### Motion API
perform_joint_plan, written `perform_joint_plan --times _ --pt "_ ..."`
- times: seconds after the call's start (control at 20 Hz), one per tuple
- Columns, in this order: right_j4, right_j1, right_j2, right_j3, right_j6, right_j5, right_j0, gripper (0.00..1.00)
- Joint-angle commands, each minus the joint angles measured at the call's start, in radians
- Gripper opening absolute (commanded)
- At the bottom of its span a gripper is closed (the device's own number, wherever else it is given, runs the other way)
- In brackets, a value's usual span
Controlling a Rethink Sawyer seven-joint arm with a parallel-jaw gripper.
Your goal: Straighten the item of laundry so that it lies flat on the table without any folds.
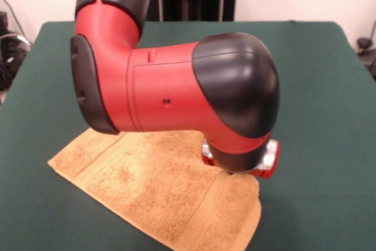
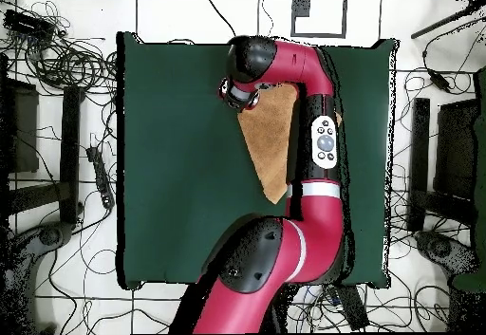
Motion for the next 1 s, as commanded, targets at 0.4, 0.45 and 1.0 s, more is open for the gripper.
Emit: perform_joint_plan --times 0.4,0.45,1.0 --pt "-0.127 0.149 -0.036 0.044 -0.321 -0.317 0.028 0.00" --pt "-0.126 0.150 -0.036 0.043 -0.320 -0.316 0.028 0.00" --pt "-0.119 0.148 -0.035 0.055 -0.317 -0.337 0.023 0.00"
